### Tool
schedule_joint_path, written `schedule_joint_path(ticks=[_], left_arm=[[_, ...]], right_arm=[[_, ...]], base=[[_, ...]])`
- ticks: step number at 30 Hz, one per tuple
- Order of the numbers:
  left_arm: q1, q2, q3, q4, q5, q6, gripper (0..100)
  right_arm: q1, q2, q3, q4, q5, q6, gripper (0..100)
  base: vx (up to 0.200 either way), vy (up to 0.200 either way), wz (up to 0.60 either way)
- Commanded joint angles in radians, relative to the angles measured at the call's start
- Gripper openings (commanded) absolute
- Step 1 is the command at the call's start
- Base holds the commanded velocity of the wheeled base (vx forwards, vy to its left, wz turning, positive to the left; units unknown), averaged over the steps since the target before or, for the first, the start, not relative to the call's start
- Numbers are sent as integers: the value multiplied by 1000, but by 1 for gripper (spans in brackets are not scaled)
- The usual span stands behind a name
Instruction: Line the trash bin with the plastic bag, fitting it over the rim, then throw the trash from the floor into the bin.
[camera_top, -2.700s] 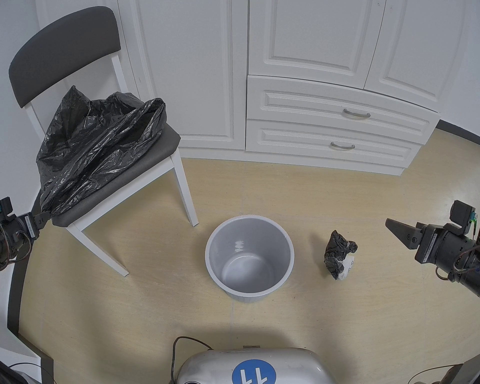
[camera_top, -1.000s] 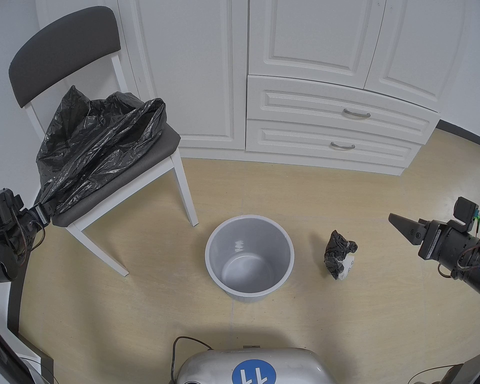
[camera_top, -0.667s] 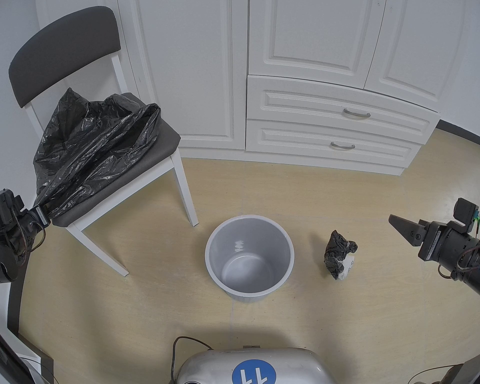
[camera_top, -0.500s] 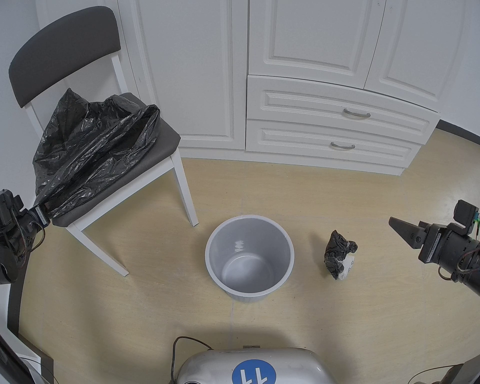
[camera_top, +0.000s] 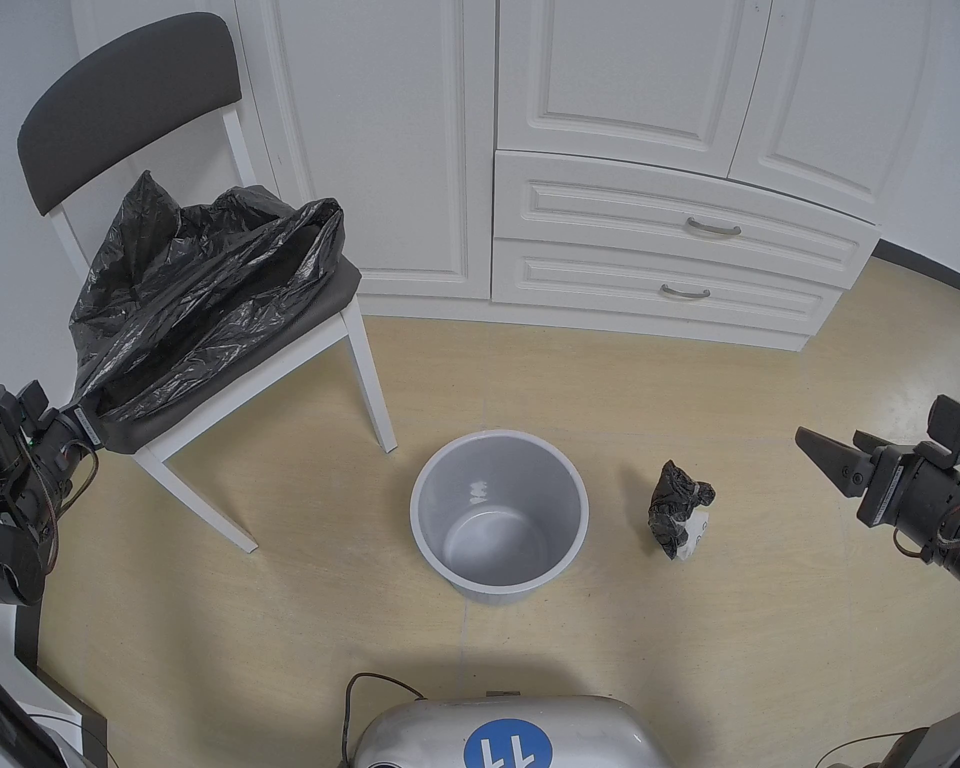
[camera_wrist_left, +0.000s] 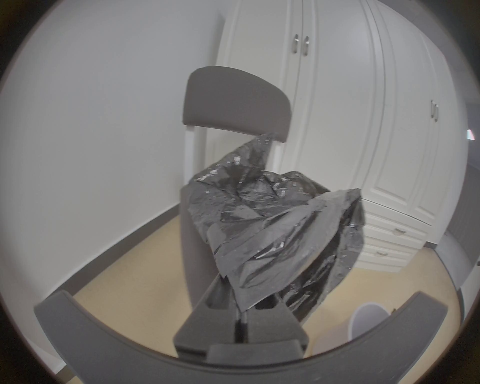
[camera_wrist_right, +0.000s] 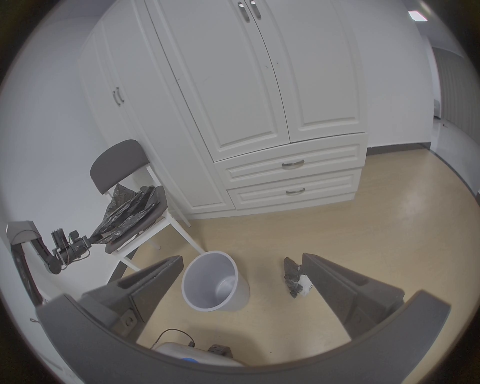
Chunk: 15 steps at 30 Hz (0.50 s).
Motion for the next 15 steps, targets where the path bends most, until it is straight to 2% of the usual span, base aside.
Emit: schedule_joint_path(ticks=[1, 2, 7, 11, 12, 15], left_arm=[[-120, -167, 40, 78, -9, -1, 0], [-123, -172, 40, 82, -10, -1, 0], [-279, -330, -12, 277, -10, -1, 0], [-393, -410, -72, 404, -9, -3, 0], [-444, -449, -98, 467, -9, -3, 0], [-520, -511, -128, 558, -7, -3, 0]], right_arm=[[0, -63, -40, 55, 2, -60, 100], [0, -63, -42, 58, 2, -61, 100], [63, -42, -157, 205, 15, -84, 100], [98, -42, -186, 233, 21, -104, 100], [112, -42, -192, 235, 25, -126, 100], [114, -45, -184, 235, 25, -149, 100]], base=[[0, 0, 0], [0, 0, 0], [0, 0, 0], [0, 0, 0], [0, 0, 0], [0, 0, 0]])
